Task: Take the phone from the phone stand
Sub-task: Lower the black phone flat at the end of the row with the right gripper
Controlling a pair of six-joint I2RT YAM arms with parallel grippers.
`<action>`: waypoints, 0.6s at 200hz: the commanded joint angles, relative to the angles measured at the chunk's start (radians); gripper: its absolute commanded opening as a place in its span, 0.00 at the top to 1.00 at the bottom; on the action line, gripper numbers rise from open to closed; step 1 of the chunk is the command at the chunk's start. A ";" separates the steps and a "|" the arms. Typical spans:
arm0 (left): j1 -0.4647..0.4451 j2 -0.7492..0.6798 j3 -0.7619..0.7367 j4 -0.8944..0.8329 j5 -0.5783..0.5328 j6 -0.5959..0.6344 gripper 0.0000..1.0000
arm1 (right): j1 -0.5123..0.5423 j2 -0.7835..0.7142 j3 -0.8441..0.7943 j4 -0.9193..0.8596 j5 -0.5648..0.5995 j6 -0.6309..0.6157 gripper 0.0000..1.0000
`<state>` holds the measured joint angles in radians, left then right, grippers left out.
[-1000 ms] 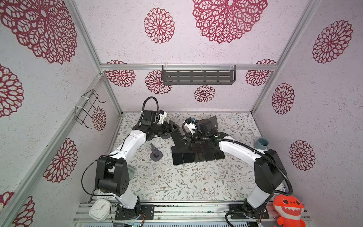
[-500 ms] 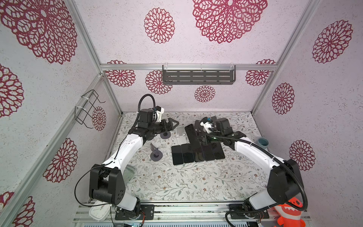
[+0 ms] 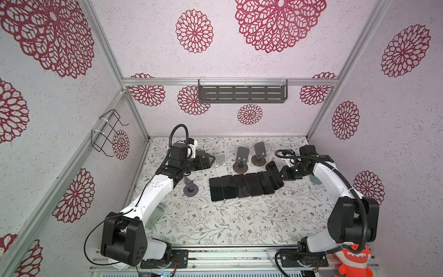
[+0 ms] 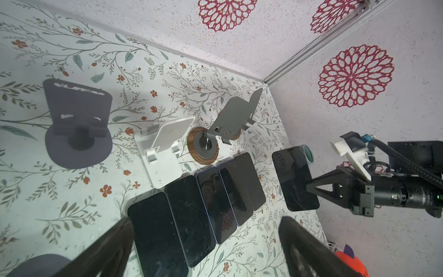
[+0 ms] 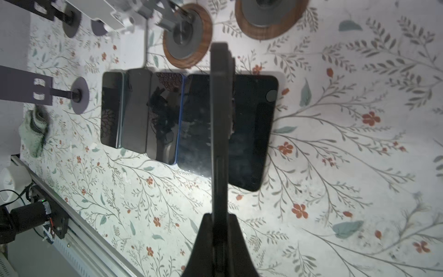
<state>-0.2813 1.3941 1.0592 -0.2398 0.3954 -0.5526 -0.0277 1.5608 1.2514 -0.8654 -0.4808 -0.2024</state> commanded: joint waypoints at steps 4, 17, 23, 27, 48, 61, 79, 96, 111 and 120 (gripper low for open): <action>-0.007 -0.035 -0.012 -0.001 -0.004 0.023 0.02 | -0.073 0.038 0.068 -0.134 -0.034 -0.179 1.00; -0.014 -0.042 -0.022 0.007 0.010 0.021 0.02 | -0.109 0.071 0.077 -0.131 -0.067 -0.211 1.00; -0.017 -0.044 -0.025 0.006 0.007 0.022 0.02 | -0.115 0.089 0.084 -0.130 -0.077 -0.232 1.00; -0.017 -0.046 -0.027 0.005 0.006 0.025 0.02 | -0.119 0.103 0.089 -0.131 -0.079 -0.244 1.00; -0.017 -0.056 -0.034 -0.006 0.006 0.040 0.02 | -0.137 0.162 0.108 -0.126 -0.093 -0.282 1.00; -0.018 -0.059 -0.033 -0.009 0.020 0.052 0.02 | -0.158 0.191 0.105 -0.093 -0.122 -0.289 1.00; -0.017 -0.060 -0.012 -0.039 0.028 0.060 0.02 | -0.190 0.233 0.106 -0.054 -0.165 -0.292 1.00; -0.019 -0.065 -0.008 -0.044 0.033 0.058 0.02 | -0.203 0.271 0.111 -0.048 -0.180 -0.300 1.00; -0.019 -0.074 -0.013 -0.044 0.031 0.055 0.02 | -0.209 0.294 0.108 -0.038 -0.175 -0.295 1.00; -0.019 -0.079 -0.017 -0.041 0.033 0.053 0.02 | -0.212 0.307 0.103 -0.031 -0.175 -0.291 1.00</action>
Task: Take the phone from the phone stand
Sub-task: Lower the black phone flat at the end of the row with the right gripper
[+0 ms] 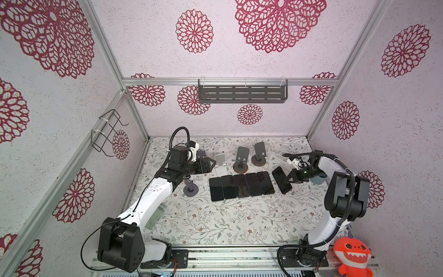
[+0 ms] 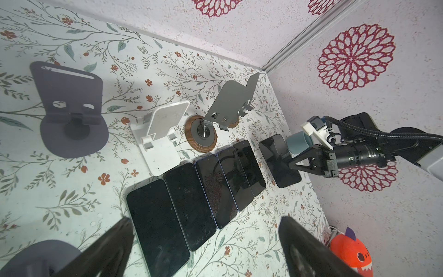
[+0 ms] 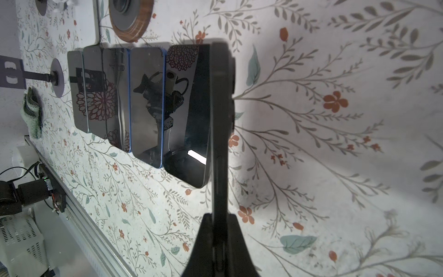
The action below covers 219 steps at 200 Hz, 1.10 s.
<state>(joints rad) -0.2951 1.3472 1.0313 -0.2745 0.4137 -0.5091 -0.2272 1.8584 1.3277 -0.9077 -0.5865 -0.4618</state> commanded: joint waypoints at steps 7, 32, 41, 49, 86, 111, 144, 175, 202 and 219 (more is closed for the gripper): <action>-0.006 -0.034 0.010 -0.006 0.013 0.008 0.02 | -0.017 0.017 0.025 0.025 -0.074 -0.029 1.00; -0.006 -0.037 0.014 -0.015 0.009 0.008 0.02 | -0.029 0.048 0.022 0.057 -0.118 -0.021 1.00; -0.006 -0.039 0.017 -0.022 0.006 0.010 0.02 | -0.031 0.060 0.022 0.067 -0.129 -0.016 1.00; -0.005 -0.039 0.019 -0.027 0.005 0.013 0.02 | -0.031 0.071 0.026 0.075 -0.131 -0.006 1.00; -0.006 -0.036 0.036 -0.047 0.002 0.026 0.02 | -0.031 0.122 0.048 0.072 -0.151 0.014 1.00; -0.006 -0.036 0.037 -0.048 -0.003 0.026 0.02 | -0.031 0.146 0.054 0.072 -0.162 0.029 1.00; -0.005 -0.037 0.045 -0.062 -0.001 0.026 0.02 | -0.031 0.165 0.044 0.097 -0.168 0.056 1.00; -0.006 -0.045 0.045 -0.070 -0.009 0.031 0.02 | -0.032 0.166 0.011 0.145 -0.160 0.096 1.00; -0.005 -0.047 0.043 -0.073 -0.010 0.034 0.02 | -0.031 0.187 -0.004 0.183 -0.192 0.130 1.00; -0.006 -0.049 0.041 -0.073 -0.013 0.034 0.02 | -0.031 0.199 -0.006 0.191 -0.198 0.132 1.00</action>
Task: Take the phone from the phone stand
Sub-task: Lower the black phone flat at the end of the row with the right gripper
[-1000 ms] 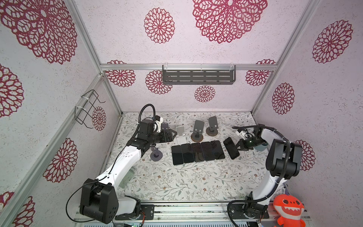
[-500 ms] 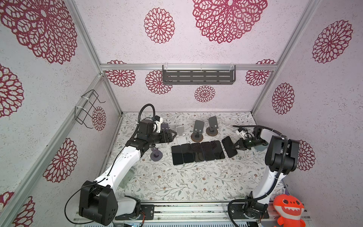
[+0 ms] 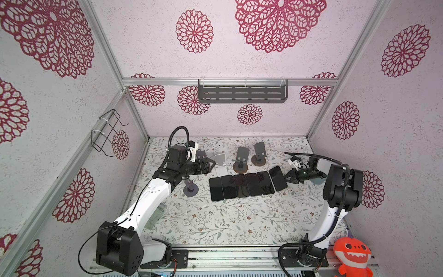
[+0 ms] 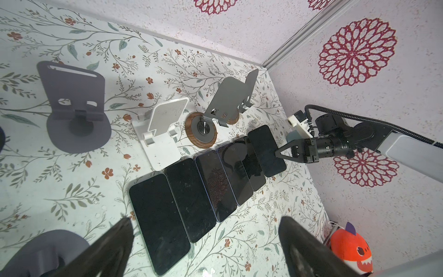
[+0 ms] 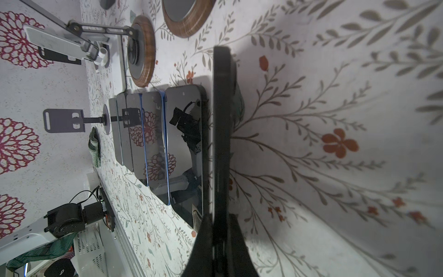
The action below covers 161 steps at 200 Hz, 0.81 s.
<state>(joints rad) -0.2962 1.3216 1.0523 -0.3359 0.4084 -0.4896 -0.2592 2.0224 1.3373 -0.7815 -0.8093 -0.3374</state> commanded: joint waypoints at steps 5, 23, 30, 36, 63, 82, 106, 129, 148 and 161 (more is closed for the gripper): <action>-0.004 -0.025 0.019 -0.013 -0.008 0.013 0.02 | 0.002 0.035 -0.018 0.069 0.027 0.009 1.00; -0.004 -0.029 0.015 -0.012 -0.012 0.015 0.02 | 0.001 0.037 -0.023 0.077 0.029 0.016 0.92; -0.004 -0.030 0.015 -0.015 -0.015 0.014 0.02 | 0.001 0.037 -0.024 0.079 0.028 0.016 0.86; -0.004 -0.031 0.015 -0.016 -0.016 0.015 0.02 | 0.001 0.036 -0.026 0.080 0.027 0.018 0.82; -0.004 -0.033 0.015 -0.017 -0.020 0.018 0.02 | 0.001 0.032 -0.036 0.083 0.026 0.021 0.70; -0.004 -0.035 0.015 -0.018 -0.022 0.018 0.02 | 0.002 0.023 -0.042 0.084 0.036 0.018 0.65; -0.004 -0.036 0.014 -0.020 -0.025 0.019 0.02 | 0.002 0.000 -0.042 0.079 0.066 0.020 0.57; -0.004 -0.044 0.015 -0.029 -0.040 0.026 0.02 | 0.001 -0.043 -0.039 0.085 0.135 0.039 0.43; -0.003 -0.065 0.011 -0.039 -0.109 0.029 0.02 | 0.000 -0.100 -0.056 0.123 0.209 0.079 0.26; -0.001 -0.088 0.006 -0.044 -0.187 0.028 0.02 | -0.001 -0.156 -0.089 0.184 0.264 0.118 0.16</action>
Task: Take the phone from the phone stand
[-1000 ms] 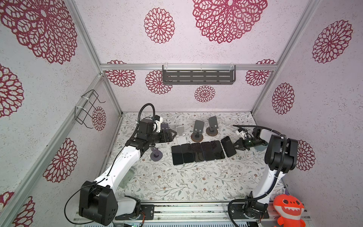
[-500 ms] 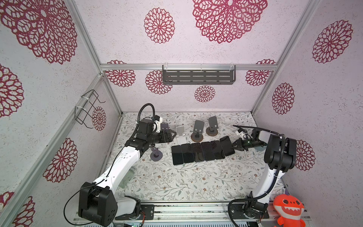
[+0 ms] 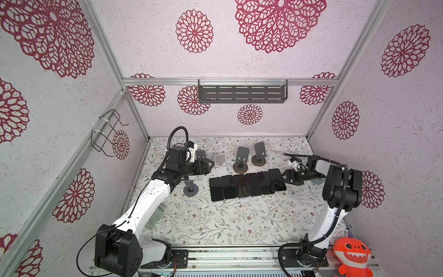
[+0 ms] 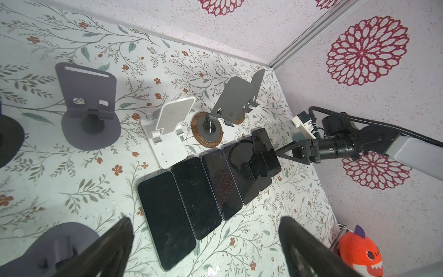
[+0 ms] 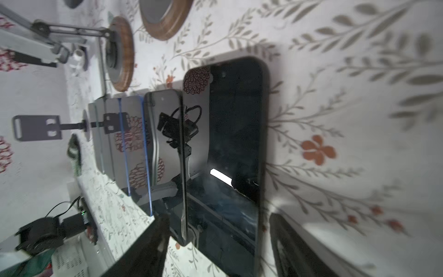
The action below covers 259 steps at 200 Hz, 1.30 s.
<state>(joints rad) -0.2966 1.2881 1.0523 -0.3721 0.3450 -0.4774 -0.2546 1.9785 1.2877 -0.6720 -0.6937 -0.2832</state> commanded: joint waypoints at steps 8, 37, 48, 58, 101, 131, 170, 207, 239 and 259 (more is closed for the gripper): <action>0.002 -0.073 0.003 -0.009 -0.171 0.021 0.02 | -0.005 -0.153 -0.073 0.110 0.172 0.088 0.06; 0.018 -0.141 -0.006 -0.012 -0.370 0.045 0.02 | -0.003 -0.314 -0.224 0.331 0.262 0.190 0.01; 0.023 -0.166 -0.016 -0.009 -0.483 0.059 0.02 | -0.004 -0.388 -0.307 0.453 0.325 0.244 0.01; 0.029 -0.192 -0.034 0.002 -0.603 0.076 0.02 | 0.001 -0.452 -0.385 0.561 0.399 0.292 0.01; 0.149 -0.272 -0.248 0.221 -0.861 0.105 0.02 | 0.120 -0.673 -0.704 1.016 0.788 0.374 0.01; 0.172 -0.239 -0.367 0.359 -0.981 0.172 0.02 | 0.179 -0.700 -0.828 1.183 0.882 0.348 0.01; 0.207 -0.149 -0.487 0.601 -0.989 0.239 0.02 | 0.207 -0.708 -0.970 1.423 0.904 0.352 0.01; 0.235 0.020 -0.534 0.842 -0.968 0.282 0.02 | 0.257 -0.648 -0.987 1.533 0.964 0.320 0.01; 0.241 0.151 -0.524 0.942 -0.996 0.340 0.02 | 0.275 -0.611 -0.982 1.598 0.975 0.304 0.01; 0.241 0.173 -0.532 0.983 -0.987 0.365 0.02 | 0.275 -0.603 -0.981 1.615 0.975 0.310 0.01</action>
<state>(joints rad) -0.0635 1.4448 0.5236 0.4706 -0.6296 -0.1692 0.0170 1.3689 0.2893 0.8387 0.2447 0.0418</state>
